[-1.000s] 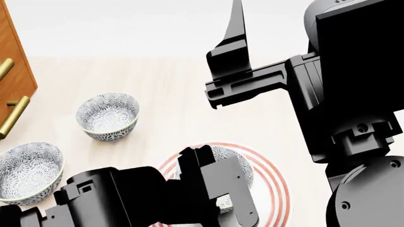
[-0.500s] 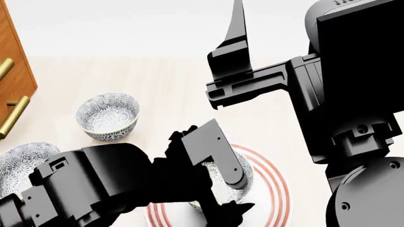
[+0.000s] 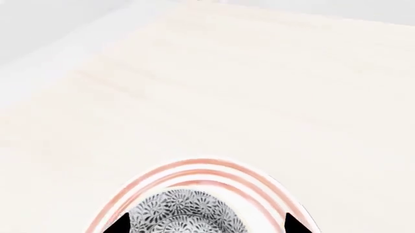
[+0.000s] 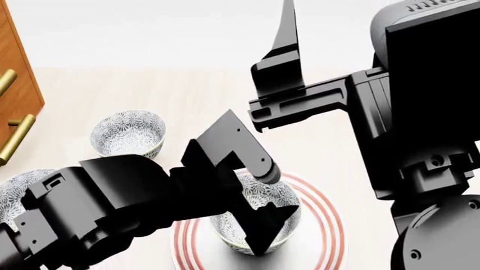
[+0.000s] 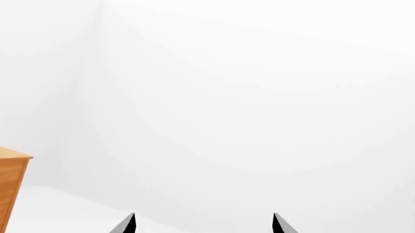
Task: Put the bowl at the front on the plate.
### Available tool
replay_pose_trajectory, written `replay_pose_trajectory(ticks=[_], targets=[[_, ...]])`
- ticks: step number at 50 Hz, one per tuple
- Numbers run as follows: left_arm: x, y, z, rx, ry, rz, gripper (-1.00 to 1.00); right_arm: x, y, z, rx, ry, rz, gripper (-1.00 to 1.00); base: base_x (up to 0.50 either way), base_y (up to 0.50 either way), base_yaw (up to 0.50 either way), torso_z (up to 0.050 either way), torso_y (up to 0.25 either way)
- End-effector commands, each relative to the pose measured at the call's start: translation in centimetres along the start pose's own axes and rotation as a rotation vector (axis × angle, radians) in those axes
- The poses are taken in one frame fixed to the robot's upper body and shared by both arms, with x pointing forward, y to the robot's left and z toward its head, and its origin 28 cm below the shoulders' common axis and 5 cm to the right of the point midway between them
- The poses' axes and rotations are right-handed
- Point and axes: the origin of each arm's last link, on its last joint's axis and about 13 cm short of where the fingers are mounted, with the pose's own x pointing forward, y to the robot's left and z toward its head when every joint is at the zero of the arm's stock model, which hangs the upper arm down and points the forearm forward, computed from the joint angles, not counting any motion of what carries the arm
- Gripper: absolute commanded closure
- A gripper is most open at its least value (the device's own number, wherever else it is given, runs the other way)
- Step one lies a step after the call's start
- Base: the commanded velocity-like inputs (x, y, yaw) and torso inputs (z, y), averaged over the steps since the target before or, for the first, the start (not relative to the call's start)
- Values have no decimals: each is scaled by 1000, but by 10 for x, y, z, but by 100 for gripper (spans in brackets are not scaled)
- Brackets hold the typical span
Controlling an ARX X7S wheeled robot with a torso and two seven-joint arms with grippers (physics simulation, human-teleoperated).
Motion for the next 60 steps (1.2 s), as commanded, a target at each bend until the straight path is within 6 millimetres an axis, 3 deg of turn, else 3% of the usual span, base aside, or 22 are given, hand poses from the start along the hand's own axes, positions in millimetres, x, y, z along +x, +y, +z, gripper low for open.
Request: replay_pose_trajectory(ticks=[1,35,46,60], targets=[[-1,6,1,-43,-24,49,-100,-2,-1,0,-1,-4,-7,-100,0,0,0,0,0],[-9,29,-6,-116,-65,129,-100,0,-2,-2,-10,4,-13,-100,0,0,0,0,0],[-8,39,-5,-176,-117,267,-100,-3,-3,-6,-3,5,-25,-100,0,0,0,0,0],[-16,44,-12,-184,-134,295,-100,-3,-2,-7,-1,8,-31,-100,0,0,0,0,0]])
